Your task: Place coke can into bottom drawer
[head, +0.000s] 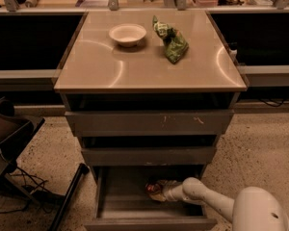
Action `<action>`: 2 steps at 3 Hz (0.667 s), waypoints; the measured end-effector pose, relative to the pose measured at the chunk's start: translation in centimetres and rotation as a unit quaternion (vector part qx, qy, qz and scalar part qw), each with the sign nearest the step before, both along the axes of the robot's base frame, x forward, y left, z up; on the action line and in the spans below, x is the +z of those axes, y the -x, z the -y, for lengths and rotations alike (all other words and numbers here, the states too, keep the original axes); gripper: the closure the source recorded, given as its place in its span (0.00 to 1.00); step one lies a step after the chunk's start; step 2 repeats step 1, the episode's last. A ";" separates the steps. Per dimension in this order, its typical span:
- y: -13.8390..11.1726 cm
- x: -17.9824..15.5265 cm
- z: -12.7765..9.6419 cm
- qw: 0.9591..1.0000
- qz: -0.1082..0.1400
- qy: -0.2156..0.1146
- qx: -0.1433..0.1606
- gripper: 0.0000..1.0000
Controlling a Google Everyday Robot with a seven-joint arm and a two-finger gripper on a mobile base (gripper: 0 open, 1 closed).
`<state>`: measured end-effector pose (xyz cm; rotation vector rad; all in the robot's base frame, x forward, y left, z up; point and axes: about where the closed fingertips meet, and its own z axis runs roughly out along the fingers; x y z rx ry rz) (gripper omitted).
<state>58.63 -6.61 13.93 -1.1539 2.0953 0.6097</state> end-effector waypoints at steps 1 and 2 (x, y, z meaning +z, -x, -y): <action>0.0 0.0 0.0 1.000 0.000 0.000 0.000 0.00; 0.0 0.0 0.0 1.000 0.000 0.000 0.000 0.00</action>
Offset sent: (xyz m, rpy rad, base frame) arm 0.0000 0.0000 0.0000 0.0000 0.0000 0.0000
